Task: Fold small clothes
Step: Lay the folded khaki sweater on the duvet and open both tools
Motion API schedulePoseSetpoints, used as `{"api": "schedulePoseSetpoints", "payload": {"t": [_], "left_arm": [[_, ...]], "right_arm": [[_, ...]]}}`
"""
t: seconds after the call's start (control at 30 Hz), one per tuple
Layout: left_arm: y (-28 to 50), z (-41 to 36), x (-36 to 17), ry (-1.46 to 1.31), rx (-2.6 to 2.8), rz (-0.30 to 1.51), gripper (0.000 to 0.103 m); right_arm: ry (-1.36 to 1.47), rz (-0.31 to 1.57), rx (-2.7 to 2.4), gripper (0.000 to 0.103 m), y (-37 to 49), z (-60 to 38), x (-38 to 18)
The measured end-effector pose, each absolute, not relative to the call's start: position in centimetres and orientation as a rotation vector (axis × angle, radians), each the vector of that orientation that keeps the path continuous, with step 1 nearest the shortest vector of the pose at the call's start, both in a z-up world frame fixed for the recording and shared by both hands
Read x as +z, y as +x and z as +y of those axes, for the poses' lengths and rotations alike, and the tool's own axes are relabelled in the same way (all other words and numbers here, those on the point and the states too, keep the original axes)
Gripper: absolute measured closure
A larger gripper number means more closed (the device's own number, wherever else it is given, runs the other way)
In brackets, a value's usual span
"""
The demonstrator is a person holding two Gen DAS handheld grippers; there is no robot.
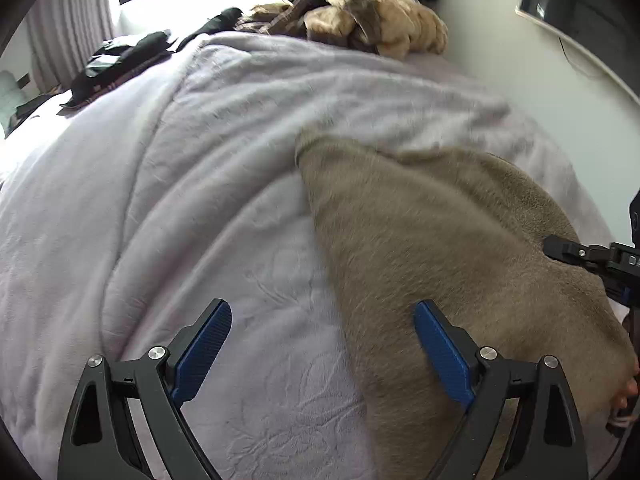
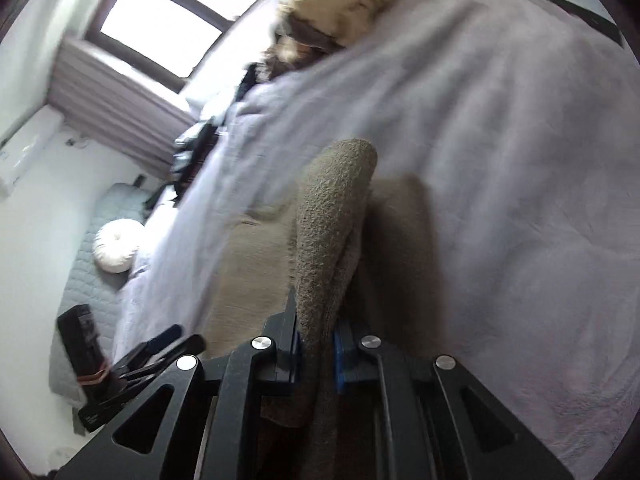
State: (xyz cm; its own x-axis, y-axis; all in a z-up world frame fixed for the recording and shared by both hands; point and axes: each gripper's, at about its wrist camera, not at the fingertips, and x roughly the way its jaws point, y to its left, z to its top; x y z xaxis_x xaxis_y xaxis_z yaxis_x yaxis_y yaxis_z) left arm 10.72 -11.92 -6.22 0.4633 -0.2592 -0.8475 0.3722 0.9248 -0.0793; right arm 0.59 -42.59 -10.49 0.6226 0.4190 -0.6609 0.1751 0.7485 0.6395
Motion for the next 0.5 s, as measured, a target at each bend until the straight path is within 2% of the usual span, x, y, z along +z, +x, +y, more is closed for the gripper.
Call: {"api": "schedulePoseSetpoints", "payload": {"t": [0.07,0.13,0.23,0.4,0.5], "left_arm": [[10.6,-11.4,-7.0,0.081,-0.397,1.037,0.009],[10.7,-10.7,-6.9,0.051,-0.396,1.048,0.009],[10.6,-10.0,-6.0,0.086,-0.371,1.044,0.009],[9.1,-8.6,-3.9,0.052,-0.411,1.021,0.009],[7.9,-9.5,-3.8,0.058,-0.451,1.022,0.009]], "right_arm": [[0.814,0.913,0.151,0.084,0.6,-43.5,-12.5],[0.855,0.885,0.138,0.083,-0.3,-44.4,-12.4],[0.745,0.899,0.041,0.071,-2.1,-44.9,-10.7],[0.707,0.821,0.116,0.071,-6.2,-43.7,-5.9],[0.612,0.797,0.192,0.077,-7.4,-40.8,-3.4]]}}
